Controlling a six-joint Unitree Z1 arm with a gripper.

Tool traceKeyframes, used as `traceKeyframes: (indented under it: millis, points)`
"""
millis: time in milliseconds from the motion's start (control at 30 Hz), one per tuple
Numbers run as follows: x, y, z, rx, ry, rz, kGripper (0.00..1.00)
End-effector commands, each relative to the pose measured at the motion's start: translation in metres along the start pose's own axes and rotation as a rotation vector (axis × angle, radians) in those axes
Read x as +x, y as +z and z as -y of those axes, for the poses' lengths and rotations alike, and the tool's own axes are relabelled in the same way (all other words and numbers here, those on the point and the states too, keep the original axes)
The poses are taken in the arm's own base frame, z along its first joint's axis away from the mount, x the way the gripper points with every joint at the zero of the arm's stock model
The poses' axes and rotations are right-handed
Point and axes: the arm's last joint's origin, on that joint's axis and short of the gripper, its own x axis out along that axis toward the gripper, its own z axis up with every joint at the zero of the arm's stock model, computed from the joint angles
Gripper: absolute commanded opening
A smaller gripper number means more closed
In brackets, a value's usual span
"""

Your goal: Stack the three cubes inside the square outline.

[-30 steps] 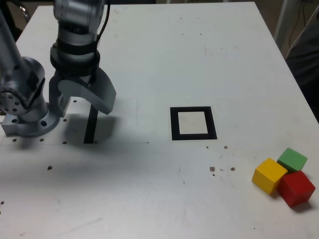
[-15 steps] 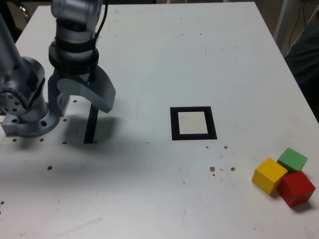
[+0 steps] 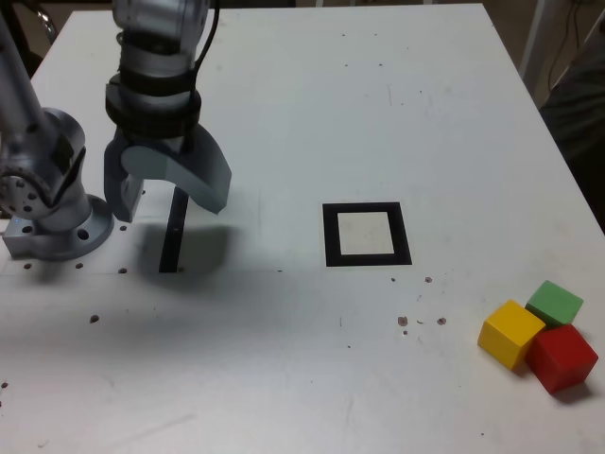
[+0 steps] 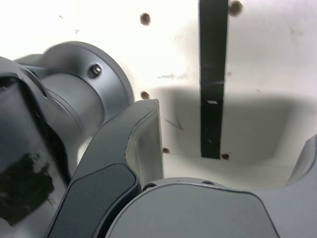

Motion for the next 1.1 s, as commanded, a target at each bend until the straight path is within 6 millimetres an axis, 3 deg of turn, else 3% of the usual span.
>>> traceKeyframes:
  millis: [0,467,1067]
  points:
    - [-0.005,0.006,0.005,0.013,-0.007,0.016,0.99]
    - [-0.035,0.049,0.038,0.097,-0.030,0.085,0.99]
    - [-0.093,0.106,0.111,0.095,0.007,0.097,0.99]
